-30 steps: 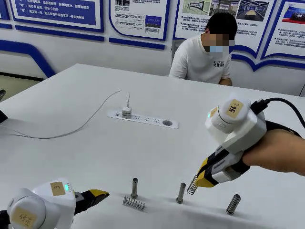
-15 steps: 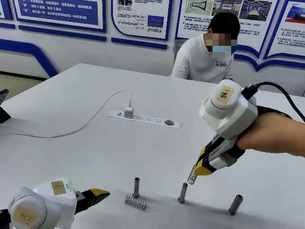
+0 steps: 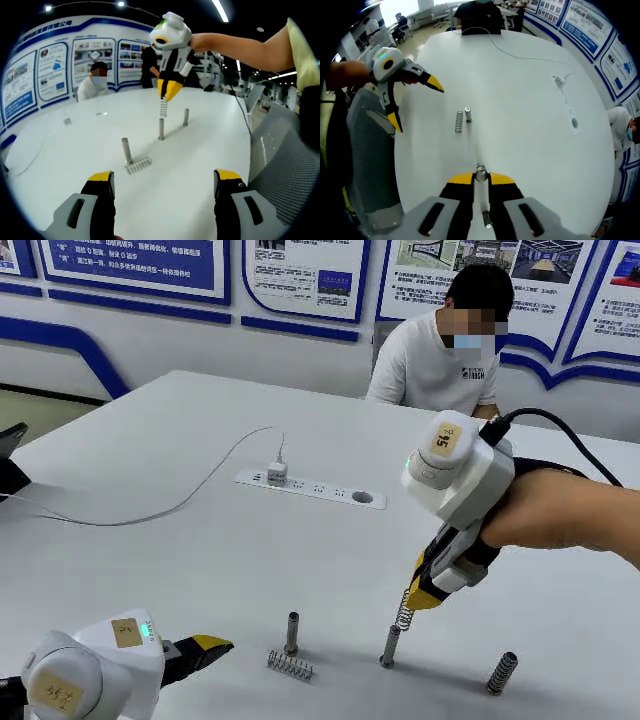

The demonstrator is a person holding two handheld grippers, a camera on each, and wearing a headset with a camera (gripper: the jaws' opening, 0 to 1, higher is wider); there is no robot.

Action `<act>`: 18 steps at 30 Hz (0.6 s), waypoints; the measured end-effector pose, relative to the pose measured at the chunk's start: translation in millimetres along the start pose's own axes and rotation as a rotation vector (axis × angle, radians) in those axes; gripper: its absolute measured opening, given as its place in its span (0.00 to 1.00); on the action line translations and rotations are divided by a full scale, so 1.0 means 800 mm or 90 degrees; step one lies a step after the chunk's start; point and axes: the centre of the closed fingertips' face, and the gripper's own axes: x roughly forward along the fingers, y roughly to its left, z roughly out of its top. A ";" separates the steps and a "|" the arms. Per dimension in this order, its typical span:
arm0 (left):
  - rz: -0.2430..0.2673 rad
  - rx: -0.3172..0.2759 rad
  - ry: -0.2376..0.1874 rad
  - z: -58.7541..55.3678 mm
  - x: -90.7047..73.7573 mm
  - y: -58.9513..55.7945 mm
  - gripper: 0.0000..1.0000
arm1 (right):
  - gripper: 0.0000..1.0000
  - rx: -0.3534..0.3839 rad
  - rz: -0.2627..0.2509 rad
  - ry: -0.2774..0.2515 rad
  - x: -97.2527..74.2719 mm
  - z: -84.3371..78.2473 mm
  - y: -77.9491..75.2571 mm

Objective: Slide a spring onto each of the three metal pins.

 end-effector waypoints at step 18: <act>0.002 -0.002 0.003 -0.003 -0.002 0.000 0.83 | 0.12 0.003 0.017 0.021 0.014 -0.001 -0.001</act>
